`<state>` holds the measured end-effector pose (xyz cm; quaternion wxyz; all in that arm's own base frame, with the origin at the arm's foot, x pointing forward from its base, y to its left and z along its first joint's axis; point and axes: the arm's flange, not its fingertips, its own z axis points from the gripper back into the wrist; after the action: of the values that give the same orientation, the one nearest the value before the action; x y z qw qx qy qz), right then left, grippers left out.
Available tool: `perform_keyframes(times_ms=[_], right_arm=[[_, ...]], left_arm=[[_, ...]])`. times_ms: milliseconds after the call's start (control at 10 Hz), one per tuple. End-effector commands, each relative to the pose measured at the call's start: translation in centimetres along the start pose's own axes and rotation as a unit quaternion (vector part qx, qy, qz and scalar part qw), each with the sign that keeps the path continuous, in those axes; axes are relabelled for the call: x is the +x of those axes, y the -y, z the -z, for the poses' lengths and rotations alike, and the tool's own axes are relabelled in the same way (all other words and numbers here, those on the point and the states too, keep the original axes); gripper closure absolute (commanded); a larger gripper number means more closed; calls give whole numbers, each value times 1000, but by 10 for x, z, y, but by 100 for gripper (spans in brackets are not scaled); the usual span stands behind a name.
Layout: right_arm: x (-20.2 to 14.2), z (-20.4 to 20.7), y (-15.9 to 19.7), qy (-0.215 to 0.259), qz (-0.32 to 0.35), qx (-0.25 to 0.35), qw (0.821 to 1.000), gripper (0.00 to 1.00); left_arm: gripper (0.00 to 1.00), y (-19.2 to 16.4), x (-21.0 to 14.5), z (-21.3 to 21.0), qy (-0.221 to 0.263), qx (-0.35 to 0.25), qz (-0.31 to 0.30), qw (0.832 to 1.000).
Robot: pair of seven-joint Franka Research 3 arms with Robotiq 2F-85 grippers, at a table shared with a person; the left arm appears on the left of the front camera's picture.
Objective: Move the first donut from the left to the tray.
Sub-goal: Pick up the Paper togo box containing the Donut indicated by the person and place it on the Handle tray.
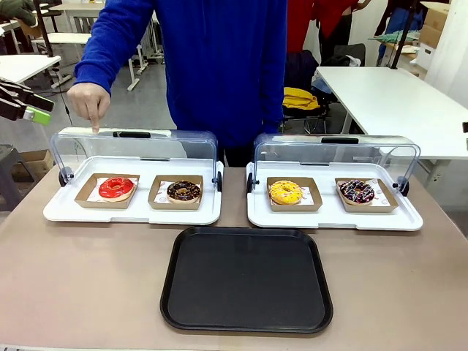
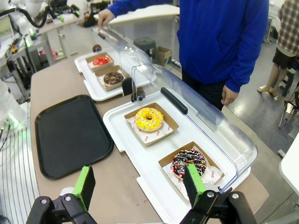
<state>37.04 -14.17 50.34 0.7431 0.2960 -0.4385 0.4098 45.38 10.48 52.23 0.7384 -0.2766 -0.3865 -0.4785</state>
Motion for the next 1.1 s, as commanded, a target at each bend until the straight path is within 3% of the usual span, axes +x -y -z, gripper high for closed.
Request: perform_keyframes(times_ms=[0,400,700,1000], right_arm=[[2,1,3,13,-13,-1,1000,0],[2,1,3,13,-13,-1,1000,0],[2,1,3,13,-13,-1,1000,0],[2,1,3,13,-13,-1,1000,0]], left_arm=[[0,0,1,1,8,-3,2,1000],[0,0,0,0,0,0,0,1000],[0,-7,29,4,-89,13,77,993],[0,2,41,29,-189,19,168,967]])
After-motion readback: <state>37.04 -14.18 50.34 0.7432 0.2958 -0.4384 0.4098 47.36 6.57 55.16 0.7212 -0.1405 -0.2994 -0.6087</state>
